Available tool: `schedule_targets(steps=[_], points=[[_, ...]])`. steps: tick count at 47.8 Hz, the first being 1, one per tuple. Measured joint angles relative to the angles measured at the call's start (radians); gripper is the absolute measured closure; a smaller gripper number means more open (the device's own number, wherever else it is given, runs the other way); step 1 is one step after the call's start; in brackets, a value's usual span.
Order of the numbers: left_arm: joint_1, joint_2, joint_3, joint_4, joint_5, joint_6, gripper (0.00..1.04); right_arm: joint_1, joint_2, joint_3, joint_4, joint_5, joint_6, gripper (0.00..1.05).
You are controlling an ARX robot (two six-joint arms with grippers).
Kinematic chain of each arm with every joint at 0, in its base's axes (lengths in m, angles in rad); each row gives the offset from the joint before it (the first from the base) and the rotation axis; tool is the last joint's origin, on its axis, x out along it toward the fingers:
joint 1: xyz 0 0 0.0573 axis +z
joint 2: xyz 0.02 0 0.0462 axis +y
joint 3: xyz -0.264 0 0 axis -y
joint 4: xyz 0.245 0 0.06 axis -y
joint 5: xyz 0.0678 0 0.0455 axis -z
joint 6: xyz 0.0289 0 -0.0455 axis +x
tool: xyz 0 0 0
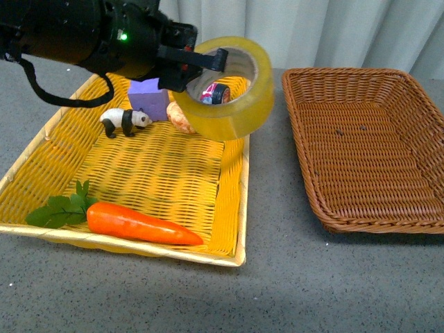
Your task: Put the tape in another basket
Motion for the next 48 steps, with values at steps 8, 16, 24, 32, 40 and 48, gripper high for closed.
schedule_targets(steps=[8,16,24,32,40,48], points=[[-0.056,-0.002,0.03,0.005,0.045,0.179,0.88,0.0,0.0,0.0,0.0,0.0,0.0,0.09],[-0.104,0.004,0.068,0.016,0.072,0.306,0.88,0.0,0.0,0.0,0.0,0.0,0.0,0.09],[-0.146,0.029,0.103,0.011,0.108,0.429,0.88,0.0,0.0,0.0,0.0,0.0,0.0,0.09],[-0.158,0.039,0.104,-0.04,0.163,0.534,0.88,0.0,0.0,0.0,0.0,0.0,0.0,0.09],[-0.158,0.039,0.104,-0.039,0.17,0.565,0.88,0.0,0.0,0.0,0.0,0.0,0.0,0.09],[-0.158,0.034,0.077,-0.004,0.158,0.585,0.88,0.0,0.0,0.0,0.0,0.0,0.0,0.09]])
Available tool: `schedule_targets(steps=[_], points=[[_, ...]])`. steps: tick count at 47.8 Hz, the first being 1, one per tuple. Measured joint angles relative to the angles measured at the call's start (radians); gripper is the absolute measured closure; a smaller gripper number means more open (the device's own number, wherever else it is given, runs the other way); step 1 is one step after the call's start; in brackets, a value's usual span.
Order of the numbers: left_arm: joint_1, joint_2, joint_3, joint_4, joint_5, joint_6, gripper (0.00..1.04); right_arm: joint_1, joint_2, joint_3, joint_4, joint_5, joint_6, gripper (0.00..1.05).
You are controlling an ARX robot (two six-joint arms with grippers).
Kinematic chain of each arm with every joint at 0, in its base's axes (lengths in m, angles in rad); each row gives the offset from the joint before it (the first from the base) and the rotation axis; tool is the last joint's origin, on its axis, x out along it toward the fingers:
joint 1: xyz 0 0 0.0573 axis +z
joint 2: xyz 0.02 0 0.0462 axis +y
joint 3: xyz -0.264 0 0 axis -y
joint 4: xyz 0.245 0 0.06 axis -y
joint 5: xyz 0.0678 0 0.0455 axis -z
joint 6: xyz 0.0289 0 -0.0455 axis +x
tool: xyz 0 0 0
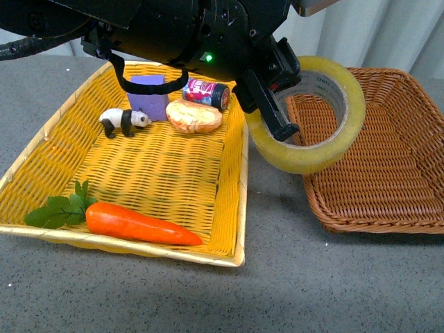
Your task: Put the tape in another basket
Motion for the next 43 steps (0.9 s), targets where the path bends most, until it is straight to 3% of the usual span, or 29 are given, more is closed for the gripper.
schedule_targets(steps=[29,35,43], points=[[-0.002,0.0,-0.004,0.002,-0.001,0.014,0.88,0.0,0.002,0.0,-0.002,0.003,0.0,0.09],[-0.002,0.0,-0.005,0.002,-0.001,0.014,0.88,0.034,0.163,0.103,-0.237,0.105,-0.127,0.09],[-0.002,-0.002,-0.005,0.002,-0.001,0.015,0.88,0.055,0.373,0.156,-0.174,0.04,-0.21,0.09]])
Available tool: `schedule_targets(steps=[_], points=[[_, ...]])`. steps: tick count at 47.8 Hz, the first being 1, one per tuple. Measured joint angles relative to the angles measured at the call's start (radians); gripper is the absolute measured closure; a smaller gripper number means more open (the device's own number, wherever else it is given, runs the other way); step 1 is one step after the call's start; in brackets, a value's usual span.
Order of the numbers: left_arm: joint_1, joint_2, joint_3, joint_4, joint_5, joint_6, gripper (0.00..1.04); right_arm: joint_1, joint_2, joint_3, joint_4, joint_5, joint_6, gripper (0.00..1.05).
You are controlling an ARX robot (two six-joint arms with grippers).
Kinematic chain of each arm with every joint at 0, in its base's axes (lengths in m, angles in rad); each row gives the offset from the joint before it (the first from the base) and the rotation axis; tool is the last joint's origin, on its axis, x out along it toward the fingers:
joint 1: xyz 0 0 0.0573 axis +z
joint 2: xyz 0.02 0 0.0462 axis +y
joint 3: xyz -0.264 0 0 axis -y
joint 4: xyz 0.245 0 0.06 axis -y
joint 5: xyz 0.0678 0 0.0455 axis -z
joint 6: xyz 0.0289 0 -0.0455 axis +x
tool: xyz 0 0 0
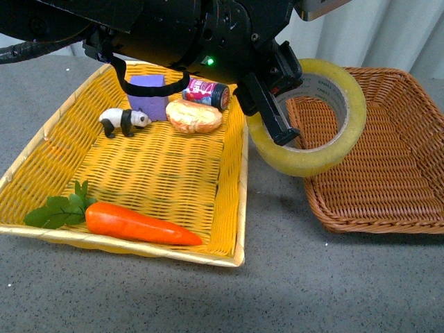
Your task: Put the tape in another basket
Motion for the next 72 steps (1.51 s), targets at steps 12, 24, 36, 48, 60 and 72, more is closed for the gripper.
schedule_targets(steps=[12,24,36,48,60,72], points=[[0.0,0.0,0.0,0.0,0.0,0.0,0.88,0.052,0.384,0.145,0.212,-0.049,0.063,0.09],[0.0,0.0,0.0,0.0,0.0,0.0,0.88,0.145,0.741,0.296,0.247,-0.09,0.261,0.09],[0.0,0.0,0.0,0.0,0.0,0.0,0.88,0.195,0.98,0.404,0.332,-0.133,0.376,0.09],[0.0,0.0,0.0,0.0,0.0,0.0,0.88,0.191,1.128,0.438,0.402,-0.181,0.426,0.09],[0.0,0.0,0.0,0.0,-0.002,0.003,0.88,0.188,1.247,0.484,0.459,-0.214,0.447,0.09],[0.0,0.0,0.0,0.0,-0.007,0.004,0.88,0.188,1.275,0.506,0.463,-0.225,0.459,0.26]])
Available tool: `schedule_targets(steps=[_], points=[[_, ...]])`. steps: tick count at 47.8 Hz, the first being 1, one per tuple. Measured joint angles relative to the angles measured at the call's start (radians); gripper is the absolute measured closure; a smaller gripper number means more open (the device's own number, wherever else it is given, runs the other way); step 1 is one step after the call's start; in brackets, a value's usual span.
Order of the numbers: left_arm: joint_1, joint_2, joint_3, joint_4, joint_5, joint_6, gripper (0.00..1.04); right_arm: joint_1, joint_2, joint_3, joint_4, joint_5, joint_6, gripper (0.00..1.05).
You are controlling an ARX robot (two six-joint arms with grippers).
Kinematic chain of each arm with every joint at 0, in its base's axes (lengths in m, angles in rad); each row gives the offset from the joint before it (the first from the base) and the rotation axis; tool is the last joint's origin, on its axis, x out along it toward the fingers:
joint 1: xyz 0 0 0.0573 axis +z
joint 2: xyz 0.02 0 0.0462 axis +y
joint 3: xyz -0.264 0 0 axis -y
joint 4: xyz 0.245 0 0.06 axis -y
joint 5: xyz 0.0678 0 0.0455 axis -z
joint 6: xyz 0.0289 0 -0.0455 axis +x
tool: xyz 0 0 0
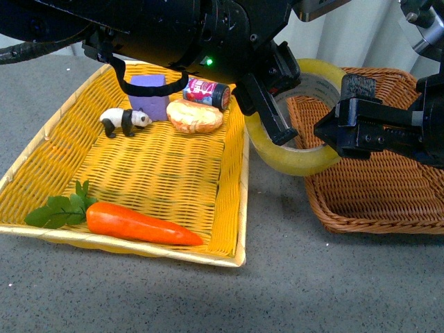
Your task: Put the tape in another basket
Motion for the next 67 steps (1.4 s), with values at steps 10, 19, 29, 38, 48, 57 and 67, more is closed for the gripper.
schedule_targets(steps=[10,19,29,38,48,57,67], points=[[-0.006,0.0,0.0,0.0,-0.003,-0.002,0.88,0.003,0.0,0.017,-0.01,0.009,0.032,0.61],[-0.022,-0.005,0.0,-0.005,-0.102,-0.067,0.87,0.002,0.0,0.024,-0.016,0.036,0.069,0.8],[-0.024,-0.022,0.0,0.045,-0.196,-0.198,0.5,-0.014,0.008,0.036,-0.013,0.039,0.058,0.88],[0.018,-0.023,0.0,0.089,-0.244,-0.336,0.15,-0.039,0.032,0.055,0.039,0.085,-0.012,0.88],[0.067,-0.035,-0.025,0.083,-0.182,-0.547,0.07,-0.058,0.097,0.08,0.116,0.152,-0.153,0.89],[0.18,-0.11,-0.027,0.062,-0.228,-0.702,0.07,-0.169,0.165,0.032,0.237,0.317,-0.356,0.89],[0.191,-0.093,-0.028,0.09,-0.371,-0.713,0.07,-0.178,0.189,0.056,0.206,0.29,-0.41,0.89]])
